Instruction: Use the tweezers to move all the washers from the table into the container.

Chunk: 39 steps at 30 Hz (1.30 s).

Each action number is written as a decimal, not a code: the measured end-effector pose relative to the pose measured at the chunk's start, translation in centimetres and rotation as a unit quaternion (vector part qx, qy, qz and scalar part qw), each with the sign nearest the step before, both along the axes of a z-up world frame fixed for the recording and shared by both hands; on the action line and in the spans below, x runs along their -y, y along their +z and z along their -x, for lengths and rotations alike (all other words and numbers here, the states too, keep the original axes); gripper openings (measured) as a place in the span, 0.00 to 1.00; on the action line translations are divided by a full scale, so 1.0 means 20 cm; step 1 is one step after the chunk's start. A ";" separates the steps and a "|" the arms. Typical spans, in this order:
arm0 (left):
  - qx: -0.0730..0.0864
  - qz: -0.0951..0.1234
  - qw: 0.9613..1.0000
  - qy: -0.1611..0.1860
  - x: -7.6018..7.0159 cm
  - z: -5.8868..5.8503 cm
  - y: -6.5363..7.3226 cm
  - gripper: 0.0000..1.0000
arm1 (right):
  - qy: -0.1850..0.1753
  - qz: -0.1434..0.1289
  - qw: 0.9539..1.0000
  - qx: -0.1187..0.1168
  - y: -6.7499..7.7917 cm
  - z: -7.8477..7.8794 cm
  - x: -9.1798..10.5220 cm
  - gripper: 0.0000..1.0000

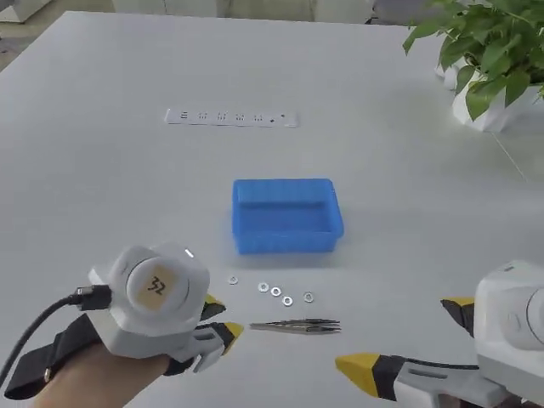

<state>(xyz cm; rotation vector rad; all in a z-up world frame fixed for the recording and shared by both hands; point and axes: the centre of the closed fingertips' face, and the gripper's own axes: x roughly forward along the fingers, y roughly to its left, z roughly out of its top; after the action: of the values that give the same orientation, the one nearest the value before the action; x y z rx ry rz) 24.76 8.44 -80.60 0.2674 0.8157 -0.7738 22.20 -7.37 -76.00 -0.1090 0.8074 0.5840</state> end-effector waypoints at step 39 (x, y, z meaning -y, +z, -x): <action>-0.025 -0.044 0.987 -0.154 0.17 0.03 -0.26 0.00 | 0.018 0.011 0.999 -0.025 -0.06 0.01 -0.04 0.89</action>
<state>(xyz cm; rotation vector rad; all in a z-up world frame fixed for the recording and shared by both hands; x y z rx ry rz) 24.08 4.94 -85.84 0.4619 0.8677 -1.0392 21.96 -6.62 -77.17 -0.1290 0.8619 0.6137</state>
